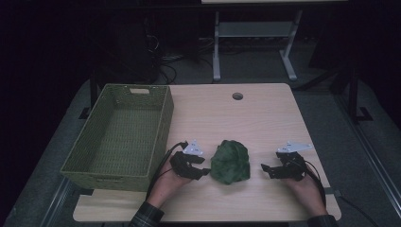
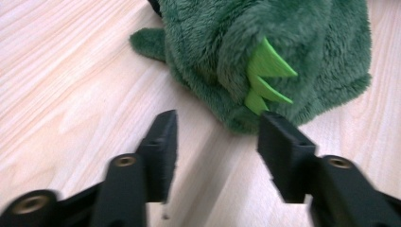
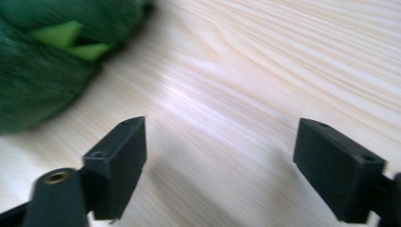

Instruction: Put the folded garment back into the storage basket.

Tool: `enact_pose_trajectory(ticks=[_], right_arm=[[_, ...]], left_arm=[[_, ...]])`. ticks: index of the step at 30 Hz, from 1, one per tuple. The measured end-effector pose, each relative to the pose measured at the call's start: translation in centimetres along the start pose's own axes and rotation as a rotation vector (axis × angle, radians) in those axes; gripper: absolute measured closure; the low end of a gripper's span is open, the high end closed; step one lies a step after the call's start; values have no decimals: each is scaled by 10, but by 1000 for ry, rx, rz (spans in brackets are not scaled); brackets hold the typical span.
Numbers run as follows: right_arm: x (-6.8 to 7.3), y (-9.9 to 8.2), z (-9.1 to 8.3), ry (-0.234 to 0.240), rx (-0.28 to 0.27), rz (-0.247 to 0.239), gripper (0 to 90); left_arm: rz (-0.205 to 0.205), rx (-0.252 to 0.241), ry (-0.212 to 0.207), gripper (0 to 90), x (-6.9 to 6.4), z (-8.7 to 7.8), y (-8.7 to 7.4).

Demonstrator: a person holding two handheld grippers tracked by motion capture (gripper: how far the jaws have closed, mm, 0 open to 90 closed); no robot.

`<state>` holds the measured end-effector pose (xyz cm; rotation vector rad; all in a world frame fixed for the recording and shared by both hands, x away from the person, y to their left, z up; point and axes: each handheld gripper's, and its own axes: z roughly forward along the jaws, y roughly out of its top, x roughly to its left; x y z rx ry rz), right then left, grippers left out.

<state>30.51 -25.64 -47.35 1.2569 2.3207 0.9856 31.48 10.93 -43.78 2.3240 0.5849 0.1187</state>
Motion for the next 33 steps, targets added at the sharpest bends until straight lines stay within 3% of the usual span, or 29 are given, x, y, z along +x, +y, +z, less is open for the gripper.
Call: enact_pose_trajectory(ticks=[7, 11, 18, 22, 26, 33], right_arm=[[-4, -9, 3, -33, -13, 10, 99], [-6, -9, 4, -33, -15, 14, 83], [-6, -9, 4, -32, -14, 17, 83], [-6, -9, 4, -32, -14, 17, 83], [-6, -9, 4, -32, -14, 17, 83], [-6, -9, 4, -31, -14, 16, 84]], left_arm=[[40, 21, -18, 276, -6, -9, 7], [72, 13, -29, 238, -8, -13, 19], [145, 48, -69, 176, -8, -10, 44], [183, 82, -102, 172, -6, 0, 58], [210, 110, -109, 162, -6, 8, 63], [251, 152, -136, 139, -5, 30, 64]])
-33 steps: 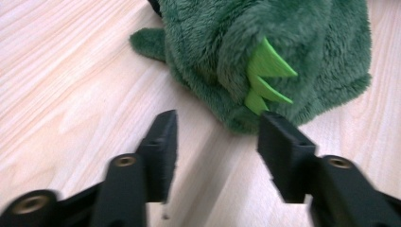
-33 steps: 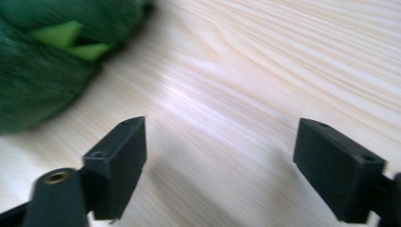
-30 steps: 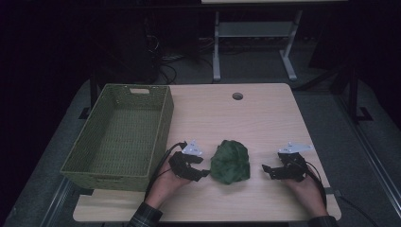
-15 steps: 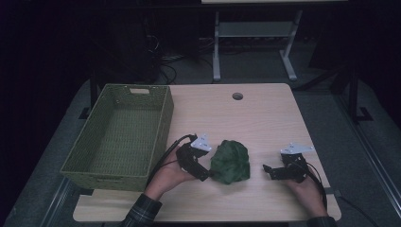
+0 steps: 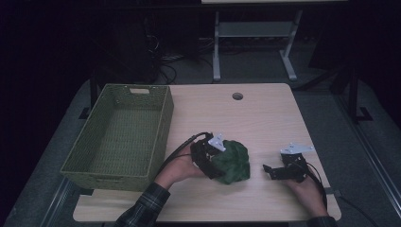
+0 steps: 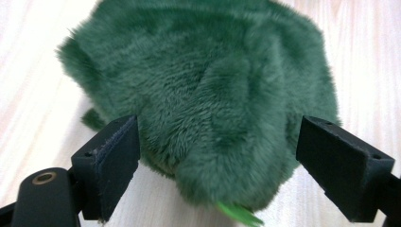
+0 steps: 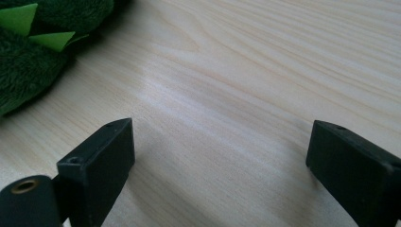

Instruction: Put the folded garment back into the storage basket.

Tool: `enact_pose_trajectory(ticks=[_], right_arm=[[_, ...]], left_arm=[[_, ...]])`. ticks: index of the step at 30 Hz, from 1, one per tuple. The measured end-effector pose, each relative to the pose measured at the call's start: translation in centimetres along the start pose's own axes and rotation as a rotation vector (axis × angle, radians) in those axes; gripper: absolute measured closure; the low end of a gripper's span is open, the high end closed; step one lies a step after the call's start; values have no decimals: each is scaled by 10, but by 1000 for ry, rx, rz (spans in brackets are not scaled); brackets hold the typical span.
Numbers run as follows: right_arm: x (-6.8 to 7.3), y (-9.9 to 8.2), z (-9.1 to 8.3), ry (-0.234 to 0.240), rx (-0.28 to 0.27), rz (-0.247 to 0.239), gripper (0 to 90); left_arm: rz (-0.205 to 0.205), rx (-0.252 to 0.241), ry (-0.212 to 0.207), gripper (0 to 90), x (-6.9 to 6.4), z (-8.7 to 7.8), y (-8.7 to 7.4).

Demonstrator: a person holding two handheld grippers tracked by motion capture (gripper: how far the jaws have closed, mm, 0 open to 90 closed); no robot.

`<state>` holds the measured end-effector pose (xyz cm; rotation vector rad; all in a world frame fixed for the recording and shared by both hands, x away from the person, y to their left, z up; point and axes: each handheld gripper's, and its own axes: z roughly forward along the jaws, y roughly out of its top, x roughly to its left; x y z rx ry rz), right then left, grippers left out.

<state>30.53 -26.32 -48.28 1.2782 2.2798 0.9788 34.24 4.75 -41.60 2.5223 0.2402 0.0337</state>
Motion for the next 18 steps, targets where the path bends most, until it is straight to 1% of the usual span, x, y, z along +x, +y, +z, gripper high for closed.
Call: enact_pose_trajectory(ticks=[1, 2, 3, 4, 5, 7, 8, 10, 12, 15, 16, 18], right_arm=[[0, 0, 0, 0, 0, 0, 84], [0, 0, 0, 0, 0, 0, 84], [0, 0, 0, 0, 0, 0, 84], [0, 0, 0, 0, 0, 0, 84], [0, 0, 0, 0, 0, -1, 85], [0, 0, 0, 0, 0, 0, 85], [0, 0, 0, 0, 0, 0, 85], [0, 0, 0, 0, 0, -1, 86], [0, 0, 0, 0, -1, -3, 87], [0, 0, 0, 0, -2, -3, 87], [0, 0, 0, 0, -2, -3, 87], [0, 0, 0, 0, -1, -2, 88]], left_arm=[[11, 15, 6, 138, 1, 7, 0], [11, 15, 6, 138, 1, 7, 0], [30, 31, 11, 137, 0, 14, 0], [30, 31, 11, 135, 0, 14, 0], [40, 45, 13, 134, 1, 17, 0], [49, 63, 19, 133, 2, 25, 0], [49, 63, 19, 133, 2, 25, 0], [49, 69, 26, 133, 3, 32, -2], [55, 76, 27, 131, 3, 34, -2], [73, 94, 32, 128, 3, 42, -4], [73, 94, 32, 128, 3, 42, -4], [59, 91, 26, 129, 4, 45, -5]])
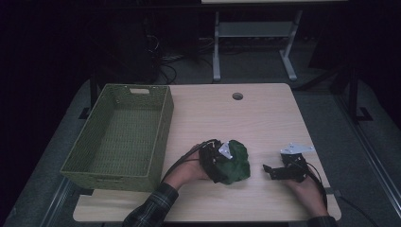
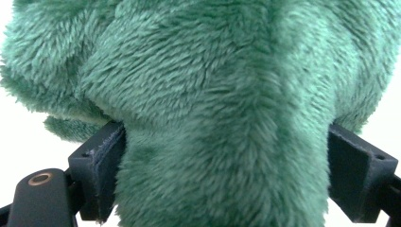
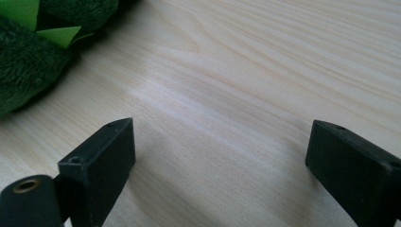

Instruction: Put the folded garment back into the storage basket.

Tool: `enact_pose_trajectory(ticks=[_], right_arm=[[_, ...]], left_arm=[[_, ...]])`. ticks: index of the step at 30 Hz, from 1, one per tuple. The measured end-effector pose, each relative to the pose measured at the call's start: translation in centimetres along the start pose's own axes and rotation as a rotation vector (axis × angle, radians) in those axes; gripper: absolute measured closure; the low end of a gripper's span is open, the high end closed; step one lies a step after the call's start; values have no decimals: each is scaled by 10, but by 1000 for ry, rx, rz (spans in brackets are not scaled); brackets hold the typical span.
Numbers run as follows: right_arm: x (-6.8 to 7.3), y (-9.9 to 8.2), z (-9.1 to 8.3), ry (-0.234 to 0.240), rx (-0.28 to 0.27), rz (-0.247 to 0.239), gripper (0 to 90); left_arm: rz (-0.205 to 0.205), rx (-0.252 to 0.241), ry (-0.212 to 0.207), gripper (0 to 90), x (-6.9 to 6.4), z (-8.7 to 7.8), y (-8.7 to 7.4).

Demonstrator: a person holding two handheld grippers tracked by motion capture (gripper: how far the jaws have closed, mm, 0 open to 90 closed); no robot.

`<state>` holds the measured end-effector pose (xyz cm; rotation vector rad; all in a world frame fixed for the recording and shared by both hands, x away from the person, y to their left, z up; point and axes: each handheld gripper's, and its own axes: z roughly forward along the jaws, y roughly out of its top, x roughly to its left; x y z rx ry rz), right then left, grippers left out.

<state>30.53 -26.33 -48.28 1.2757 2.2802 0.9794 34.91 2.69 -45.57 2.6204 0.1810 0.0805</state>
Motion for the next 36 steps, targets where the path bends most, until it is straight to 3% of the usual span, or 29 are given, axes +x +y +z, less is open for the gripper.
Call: enact_pose_trajectory(ticks=[6, 10, 11, 12, 15, 17, 20, 23, 31, 36], right_arm=[[0, 0, 0, -1, -1, 0, 89], [0, 0, 0, 0, -1, -1, 89], [0, 0, 0, 0, -2, -1, 89], [0, 0, 0, 0, -1, -1, 89], [0, 0, 0, 0, -2, -2, 89], [0, 0, 0, 0, -1, -1, 89], [0, 0, 0, 1, -2, -2, 89], [0, 0, 0, 1, -2, -3, 89], [0, 0, 0, 1, -2, -2, 88], [0, 0, 0, 2, -2, -1, 88]], left_arm=[[-15, 1, -12, 179, 2, 0, -1], [-15, 6, -12, 376, 6, -5, 0], [-19, 8, -14, 376, 7, -6, 0], [-19, 15, -14, 483, 8, -8, 1], [-32, 22, -14, 606, 8, -9, 1], [-43, 21, -14, 620, 9, -10, 1], [-101, -4, -30, 656, 10, -11, -1], [-128, -8, -32, 673, 12, -14, -1], [-179, -27, -34, 697, 12, -30, 2], [-184, -34, -27, 696, 14, -46, 4]])
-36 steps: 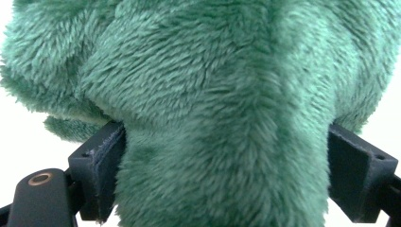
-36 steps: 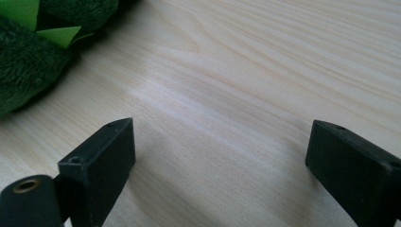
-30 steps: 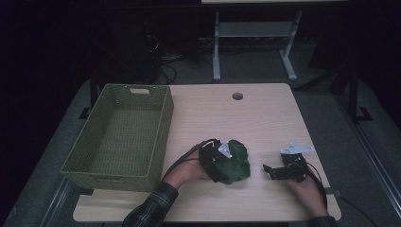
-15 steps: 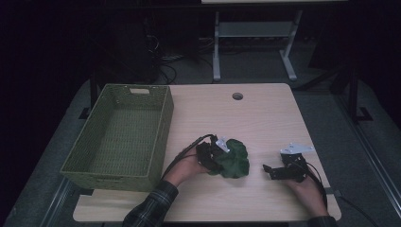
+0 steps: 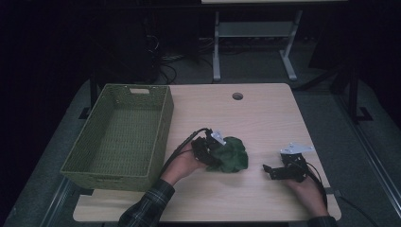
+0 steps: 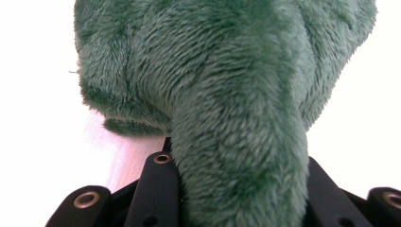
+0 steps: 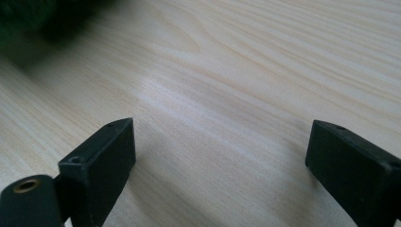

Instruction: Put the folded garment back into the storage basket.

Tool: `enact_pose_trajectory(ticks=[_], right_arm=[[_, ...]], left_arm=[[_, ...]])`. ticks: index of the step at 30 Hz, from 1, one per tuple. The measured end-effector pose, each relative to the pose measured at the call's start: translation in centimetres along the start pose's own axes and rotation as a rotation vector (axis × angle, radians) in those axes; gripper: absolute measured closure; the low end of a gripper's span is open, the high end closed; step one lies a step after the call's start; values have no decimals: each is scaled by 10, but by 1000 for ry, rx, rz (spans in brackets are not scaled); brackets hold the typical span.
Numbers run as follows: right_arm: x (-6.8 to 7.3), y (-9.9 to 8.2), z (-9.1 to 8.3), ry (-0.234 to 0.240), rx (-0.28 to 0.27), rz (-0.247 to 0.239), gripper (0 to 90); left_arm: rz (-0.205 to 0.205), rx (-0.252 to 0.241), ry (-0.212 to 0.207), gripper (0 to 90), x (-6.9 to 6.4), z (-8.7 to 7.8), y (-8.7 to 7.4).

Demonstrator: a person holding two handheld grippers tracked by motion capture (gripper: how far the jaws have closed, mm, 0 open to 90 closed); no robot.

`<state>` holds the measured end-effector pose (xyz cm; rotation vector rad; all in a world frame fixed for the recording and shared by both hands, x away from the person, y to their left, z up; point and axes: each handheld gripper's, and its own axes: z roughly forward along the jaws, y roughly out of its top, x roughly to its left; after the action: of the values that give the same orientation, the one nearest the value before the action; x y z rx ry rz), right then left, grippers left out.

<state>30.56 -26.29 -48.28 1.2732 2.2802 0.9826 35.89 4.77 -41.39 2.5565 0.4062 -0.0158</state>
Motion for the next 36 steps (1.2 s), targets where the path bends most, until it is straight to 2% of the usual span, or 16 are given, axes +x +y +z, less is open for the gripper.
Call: enact_pose_trajectory(ticks=[4, 6, 18, 23, 24, 25, 26, 29, 30, 33, 36], right_arm=[[0, 0, 0, 0, 1, 1, 88], [0, 0, 0, 0, 1, 1, 88], [0, 0, 0, 0, 0, -1, 88], [0, 0, 0, 0, 1, -1, 88], [0, 0, 0, 0, 0, 0, 88], [0, 0, 0, 0, 0, 0, 88], [0, 0, 0, 0, 0, 0, 88], [0, 0, 0, 0, 0, 0, 88], [0, 0, 0, 0, 0, 0, 88], [0, 0, 0, 0, 0, -1, 88], [0, 0, 0, 0, 0, -1, 88]], left_arm=[[-18, -23, 3, 695, -1, -14, 3], [-15, -36, 1, 694, -2, -25, 5], [-21, -48, 9, 692, -5, -63, 12], [-36, -53, 37, 691, -3, -85, 9], [-36, -53, 37, 691, -3, -85, 9], [-41, -56, 46, 690, -1, -93, 7], [-41, -56, 46, 690, -1, -93, 7], [-47, -68, 70, 689, 3, -110, 3], [-47, -68, 70, 688, 3, -110, 3], [-70, -81, 98, 687, 6, -128, -3], [-77, -85, 115, 686, 8, -136, -6]])
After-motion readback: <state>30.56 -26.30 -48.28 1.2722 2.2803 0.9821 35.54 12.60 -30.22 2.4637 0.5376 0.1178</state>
